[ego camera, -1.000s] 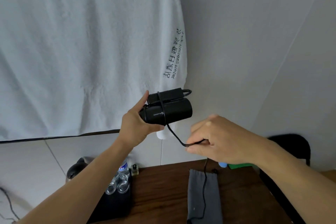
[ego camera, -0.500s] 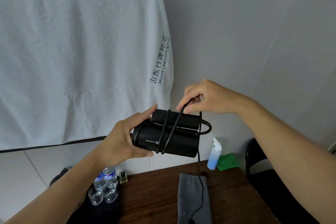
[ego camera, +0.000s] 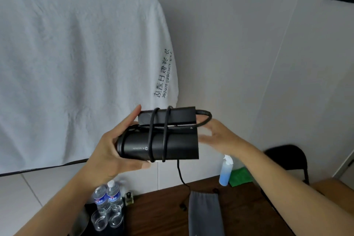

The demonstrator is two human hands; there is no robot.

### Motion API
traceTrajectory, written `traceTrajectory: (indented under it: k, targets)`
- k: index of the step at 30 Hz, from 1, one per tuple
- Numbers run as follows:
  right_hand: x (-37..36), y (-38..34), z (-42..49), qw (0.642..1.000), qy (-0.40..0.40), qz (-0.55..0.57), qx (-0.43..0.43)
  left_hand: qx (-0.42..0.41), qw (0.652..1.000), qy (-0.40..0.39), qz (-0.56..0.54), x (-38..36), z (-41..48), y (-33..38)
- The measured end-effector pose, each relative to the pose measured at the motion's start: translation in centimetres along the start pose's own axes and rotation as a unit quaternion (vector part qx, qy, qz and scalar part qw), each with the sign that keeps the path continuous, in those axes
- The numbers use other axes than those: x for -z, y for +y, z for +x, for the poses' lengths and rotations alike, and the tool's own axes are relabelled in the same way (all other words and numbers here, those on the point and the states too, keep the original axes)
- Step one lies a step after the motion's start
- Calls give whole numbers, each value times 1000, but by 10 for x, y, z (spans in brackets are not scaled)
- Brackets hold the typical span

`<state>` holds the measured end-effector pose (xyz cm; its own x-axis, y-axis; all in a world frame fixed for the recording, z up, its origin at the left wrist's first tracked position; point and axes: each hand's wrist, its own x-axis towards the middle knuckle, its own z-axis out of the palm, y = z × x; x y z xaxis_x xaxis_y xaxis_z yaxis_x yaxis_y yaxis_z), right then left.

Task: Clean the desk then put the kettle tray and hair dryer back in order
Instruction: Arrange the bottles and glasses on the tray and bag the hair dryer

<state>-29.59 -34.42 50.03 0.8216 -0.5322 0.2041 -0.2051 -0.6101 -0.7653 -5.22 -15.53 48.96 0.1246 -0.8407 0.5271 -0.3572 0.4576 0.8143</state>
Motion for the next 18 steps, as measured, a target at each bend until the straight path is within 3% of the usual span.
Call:
traceTrajectory:
  k: [2, 5, 9, 18]
  targets:
    - [-5, 7, -9, 981, 67, -173, 53, -2, 1000, 12, 12, 7, 4, -1]
    - [-9, 3, -15, 962, 104, -240, 82, 1, 999, 28, 28, 13, 10, -2]
    - [-17, -2, -14, 960, 103, -241, 95, 5, 999, 36, 34, 3, 15, 4]
    - [-58, -8, 2, 995, 8, -81, 59, -14, 999, 20, 27, -10, 39, 17]
